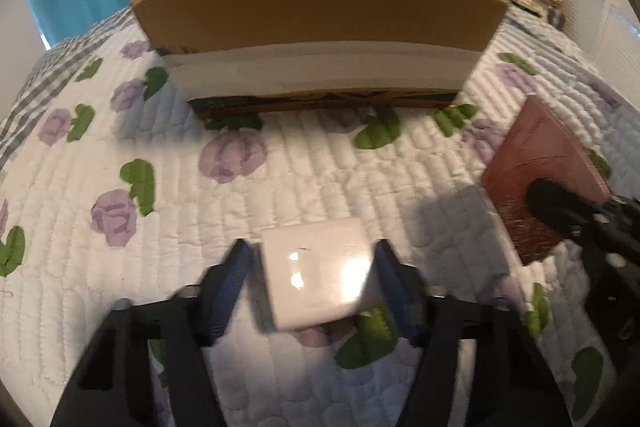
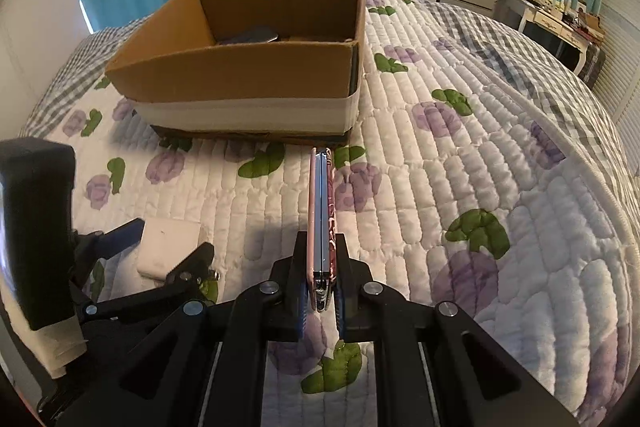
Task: Organize rigid objects
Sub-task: 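Grasp the white square charger with the left gripper, then lower the white square charger into the box with the left gripper while the right releases the card case there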
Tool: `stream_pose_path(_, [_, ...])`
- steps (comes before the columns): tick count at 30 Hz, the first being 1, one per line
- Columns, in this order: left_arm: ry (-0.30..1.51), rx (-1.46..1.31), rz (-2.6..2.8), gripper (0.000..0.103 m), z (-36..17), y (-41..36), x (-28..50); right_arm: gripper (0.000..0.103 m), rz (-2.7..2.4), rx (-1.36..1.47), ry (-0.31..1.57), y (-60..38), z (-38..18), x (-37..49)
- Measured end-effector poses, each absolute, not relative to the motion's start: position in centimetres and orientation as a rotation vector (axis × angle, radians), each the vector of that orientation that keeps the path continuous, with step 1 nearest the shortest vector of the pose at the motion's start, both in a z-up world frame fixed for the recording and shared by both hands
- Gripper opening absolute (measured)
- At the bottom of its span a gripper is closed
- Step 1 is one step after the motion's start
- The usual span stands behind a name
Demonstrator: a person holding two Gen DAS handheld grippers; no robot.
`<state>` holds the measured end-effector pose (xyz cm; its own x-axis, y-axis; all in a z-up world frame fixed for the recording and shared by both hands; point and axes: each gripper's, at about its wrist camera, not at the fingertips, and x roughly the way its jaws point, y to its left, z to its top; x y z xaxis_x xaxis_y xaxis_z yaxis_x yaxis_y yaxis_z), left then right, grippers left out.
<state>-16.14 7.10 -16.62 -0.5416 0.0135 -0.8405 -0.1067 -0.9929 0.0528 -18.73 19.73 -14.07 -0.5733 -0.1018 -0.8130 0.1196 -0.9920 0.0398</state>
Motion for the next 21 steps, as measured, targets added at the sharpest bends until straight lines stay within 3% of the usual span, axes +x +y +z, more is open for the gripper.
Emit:
stream_pose_path(3, [0.201,-1.456,2.702,0.057,-16.4,7.4,-15.6,0.009,-2.679,1.379,0.037,19.7,-14.1,-18.7])
stream_pose_path(21, [0.058,-1.308,2.846,0.056,-9.4,2.9,-12.3,0.009,-2.736,1.269,0.096,18.8,-11.4,-16.1])
